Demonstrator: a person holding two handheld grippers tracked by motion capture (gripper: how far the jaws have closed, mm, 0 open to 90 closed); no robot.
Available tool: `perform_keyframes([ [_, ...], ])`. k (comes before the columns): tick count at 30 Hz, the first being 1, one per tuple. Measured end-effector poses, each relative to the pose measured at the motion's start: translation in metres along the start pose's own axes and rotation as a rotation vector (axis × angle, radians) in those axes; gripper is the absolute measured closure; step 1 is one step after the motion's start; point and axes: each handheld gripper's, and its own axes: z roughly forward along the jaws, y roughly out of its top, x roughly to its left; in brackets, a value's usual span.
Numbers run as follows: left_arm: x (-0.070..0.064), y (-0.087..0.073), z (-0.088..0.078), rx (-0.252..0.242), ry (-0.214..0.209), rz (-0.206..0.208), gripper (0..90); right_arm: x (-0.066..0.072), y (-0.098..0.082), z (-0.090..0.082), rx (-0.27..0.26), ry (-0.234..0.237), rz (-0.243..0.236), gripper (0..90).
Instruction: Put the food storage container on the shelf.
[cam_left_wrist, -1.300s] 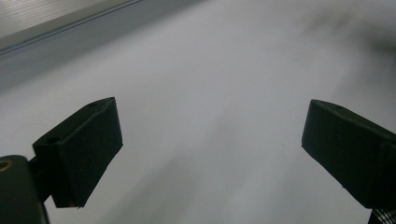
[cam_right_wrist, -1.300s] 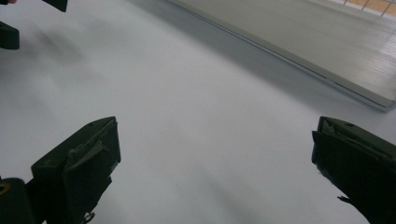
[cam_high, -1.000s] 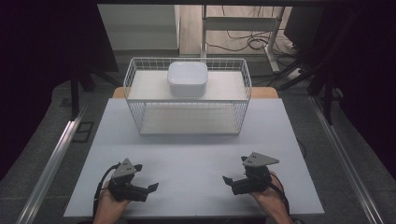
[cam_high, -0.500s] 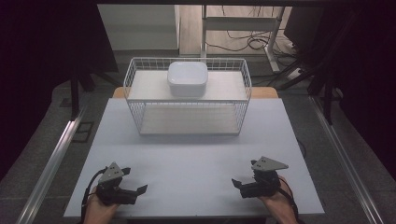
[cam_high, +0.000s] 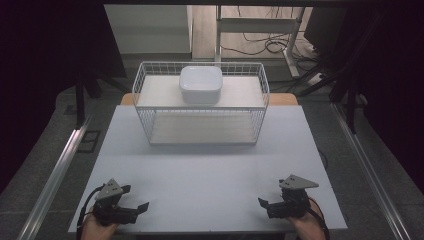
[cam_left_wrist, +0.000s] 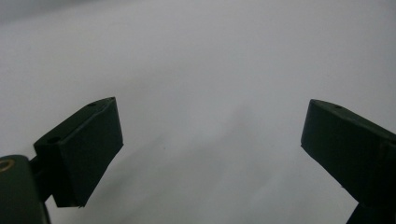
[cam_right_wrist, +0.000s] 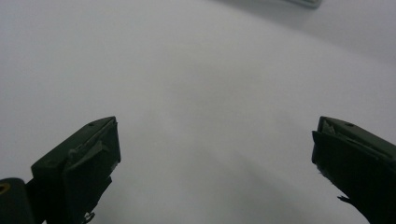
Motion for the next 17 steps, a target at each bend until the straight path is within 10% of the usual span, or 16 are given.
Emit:
perform_keyframes([
  [17,0.0057,-0.0007,0.0007,0.007,-0.021,-0.050,6.7,-0.0042,-0.0083,0.0003,0.047,-0.002,0.057,0.0],
])
